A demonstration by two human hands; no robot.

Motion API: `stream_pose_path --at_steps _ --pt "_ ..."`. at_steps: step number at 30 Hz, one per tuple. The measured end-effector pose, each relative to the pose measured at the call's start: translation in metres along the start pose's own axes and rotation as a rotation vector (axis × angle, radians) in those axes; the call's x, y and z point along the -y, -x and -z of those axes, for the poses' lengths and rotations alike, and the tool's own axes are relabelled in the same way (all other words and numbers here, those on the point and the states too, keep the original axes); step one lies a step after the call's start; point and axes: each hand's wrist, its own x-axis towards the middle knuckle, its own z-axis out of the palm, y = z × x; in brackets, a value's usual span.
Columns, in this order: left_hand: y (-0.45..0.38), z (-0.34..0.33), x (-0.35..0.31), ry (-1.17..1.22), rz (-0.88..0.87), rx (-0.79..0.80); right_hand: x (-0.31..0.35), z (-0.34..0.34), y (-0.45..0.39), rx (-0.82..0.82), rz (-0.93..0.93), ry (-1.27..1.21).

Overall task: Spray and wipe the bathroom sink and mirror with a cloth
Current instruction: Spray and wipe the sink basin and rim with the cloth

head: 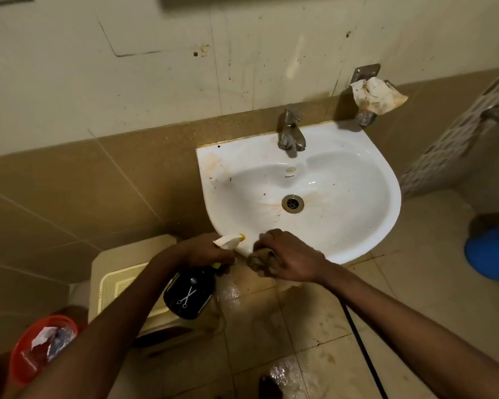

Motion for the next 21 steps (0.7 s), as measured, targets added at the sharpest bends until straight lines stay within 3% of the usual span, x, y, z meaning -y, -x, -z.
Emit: stream_pose_path --at_steps 2,5,8,13,21 --pt "0.0 -0.001 -0.003 0.024 0.008 0.038 -0.015 0.012 0.034 0.009 0.043 0.012" --pt "-0.001 0.004 -0.01 0.038 0.004 0.107 -0.032 0.026 0.069 0.033 -0.083 0.015" --pt "-0.005 0.021 -0.01 -0.001 -0.025 0.101 -0.012 0.019 0.026 0.046 -0.203 -0.077" --pt "-0.007 0.051 0.001 -0.061 -0.08 0.008 0.035 -0.019 -0.089 -0.168 -0.365 -0.162" --pt "-0.02 0.07 0.015 -0.122 -0.028 -0.016 0.021 -0.027 -0.033 -0.104 -0.368 -0.178"
